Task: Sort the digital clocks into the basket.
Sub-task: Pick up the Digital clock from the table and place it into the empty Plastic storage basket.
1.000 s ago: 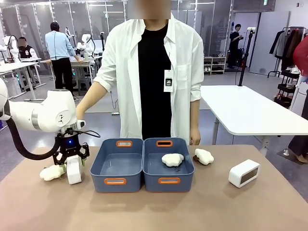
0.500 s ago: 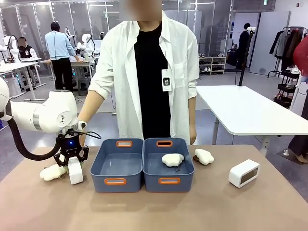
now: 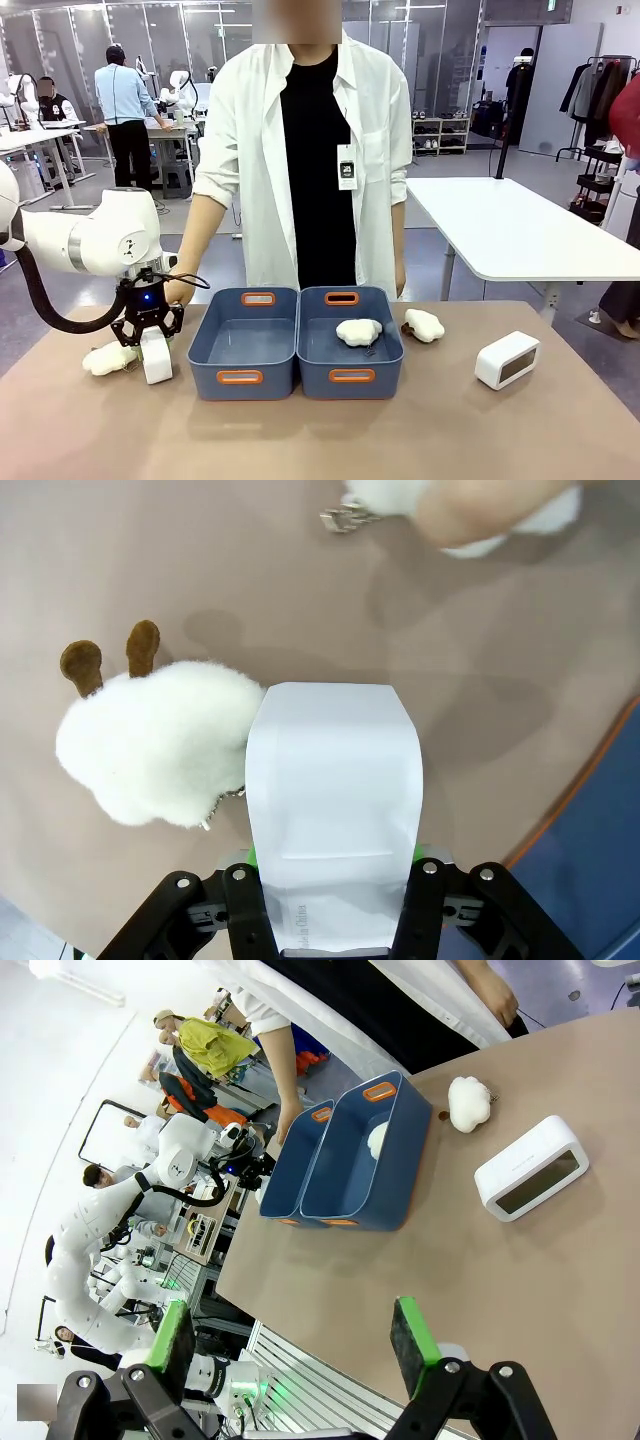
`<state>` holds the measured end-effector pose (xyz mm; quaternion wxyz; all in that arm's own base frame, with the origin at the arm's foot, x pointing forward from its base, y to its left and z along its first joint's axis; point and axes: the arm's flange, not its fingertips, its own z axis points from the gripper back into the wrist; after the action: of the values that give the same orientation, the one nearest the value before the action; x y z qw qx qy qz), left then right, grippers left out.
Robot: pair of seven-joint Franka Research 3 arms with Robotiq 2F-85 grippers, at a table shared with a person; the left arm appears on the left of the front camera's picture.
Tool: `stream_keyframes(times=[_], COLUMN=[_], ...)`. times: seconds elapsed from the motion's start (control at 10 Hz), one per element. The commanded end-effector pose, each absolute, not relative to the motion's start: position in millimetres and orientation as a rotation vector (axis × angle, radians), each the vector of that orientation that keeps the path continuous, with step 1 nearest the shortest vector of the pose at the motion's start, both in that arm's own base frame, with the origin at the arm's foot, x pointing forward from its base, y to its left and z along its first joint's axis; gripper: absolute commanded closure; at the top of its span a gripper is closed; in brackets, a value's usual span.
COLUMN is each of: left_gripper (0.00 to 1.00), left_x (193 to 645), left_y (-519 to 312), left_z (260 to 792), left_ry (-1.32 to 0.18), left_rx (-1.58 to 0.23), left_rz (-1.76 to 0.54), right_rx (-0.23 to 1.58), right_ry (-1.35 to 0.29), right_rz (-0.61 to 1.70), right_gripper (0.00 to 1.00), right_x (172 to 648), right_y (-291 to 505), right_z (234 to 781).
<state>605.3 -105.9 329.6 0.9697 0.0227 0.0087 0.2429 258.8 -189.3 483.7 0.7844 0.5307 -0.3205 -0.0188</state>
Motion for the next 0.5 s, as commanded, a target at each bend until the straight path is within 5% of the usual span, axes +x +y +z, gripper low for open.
stream_keyframes(times=[0.0, 0.4], left_gripper=[1.0, 1.0], left_x=[605.8, 605.8], left_y=[-106.4, -106.4], left_z=[330.2, 330.2], left_ry=[0.014, 0.014], left_rx=[0.044, 0.044], left_rz=[0.491, 0.491], right_rx=[1.146, 1.146], right_ry=[-0.699, -0.699], right_rz=[-0.031, -0.031], right_gripper=[0.0, 0.0], right_x=[258.2, 258.2], right_y=[-189.7, -189.7], right_z=[485.0, 485.0])
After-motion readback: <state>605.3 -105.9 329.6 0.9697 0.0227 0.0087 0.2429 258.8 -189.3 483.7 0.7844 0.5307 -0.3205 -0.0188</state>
